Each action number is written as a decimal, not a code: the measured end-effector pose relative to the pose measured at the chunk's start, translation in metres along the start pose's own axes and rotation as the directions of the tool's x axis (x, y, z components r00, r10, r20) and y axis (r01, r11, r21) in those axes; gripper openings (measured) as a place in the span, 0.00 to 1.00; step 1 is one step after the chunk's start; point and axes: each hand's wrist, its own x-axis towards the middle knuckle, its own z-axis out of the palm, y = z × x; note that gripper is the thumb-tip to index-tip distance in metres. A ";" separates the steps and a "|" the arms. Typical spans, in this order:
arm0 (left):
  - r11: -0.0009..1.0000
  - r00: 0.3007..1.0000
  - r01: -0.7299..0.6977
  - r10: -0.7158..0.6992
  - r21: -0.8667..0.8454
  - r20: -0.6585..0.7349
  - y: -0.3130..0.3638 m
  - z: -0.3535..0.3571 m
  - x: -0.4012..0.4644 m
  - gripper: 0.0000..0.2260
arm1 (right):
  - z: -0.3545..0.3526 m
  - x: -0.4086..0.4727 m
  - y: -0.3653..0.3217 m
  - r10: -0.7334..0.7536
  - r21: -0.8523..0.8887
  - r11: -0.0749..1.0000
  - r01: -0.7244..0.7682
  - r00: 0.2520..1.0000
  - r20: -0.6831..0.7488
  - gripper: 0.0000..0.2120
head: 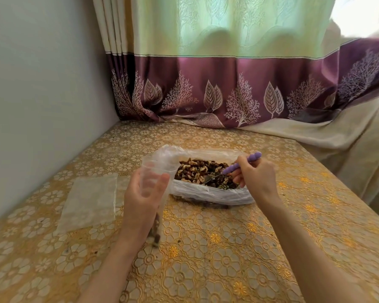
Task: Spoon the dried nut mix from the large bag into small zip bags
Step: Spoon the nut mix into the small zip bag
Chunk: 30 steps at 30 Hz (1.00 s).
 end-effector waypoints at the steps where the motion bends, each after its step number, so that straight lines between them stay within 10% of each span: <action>1: 1.000 1.000 0.000 0.000 0.003 -0.003 0.000 0.000 0.000 0.17 | 0.000 0.000 0.000 -0.013 -0.004 1.000 0.013 1.000 0.011 0.18; 7: 1.000 1.000 0.007 -0.007 0.014 -0.006 -0.002 0.000 0.001 0.30 | 0.013 -0.005 0.000 -0.166 -0.139 0.978 0.159 0.985 -0.043 0.15; 18: 0.999 0.998 0.026 -0.028 0.036 0.051 -0.003 0.000 0.001 0.21 | 0.010 -0.003 0.004 0.282 0.259 0.925 -0.277 0.959 0.019 0.16; 30: 0.990 0.989 0.068 -0.083 0.124 0.125 -0.010 0.009 -0.004 0.54 | 0.003 -0.003 0.001 0.219 0.321 0.925 -0.202 0.975 -0.020 0.15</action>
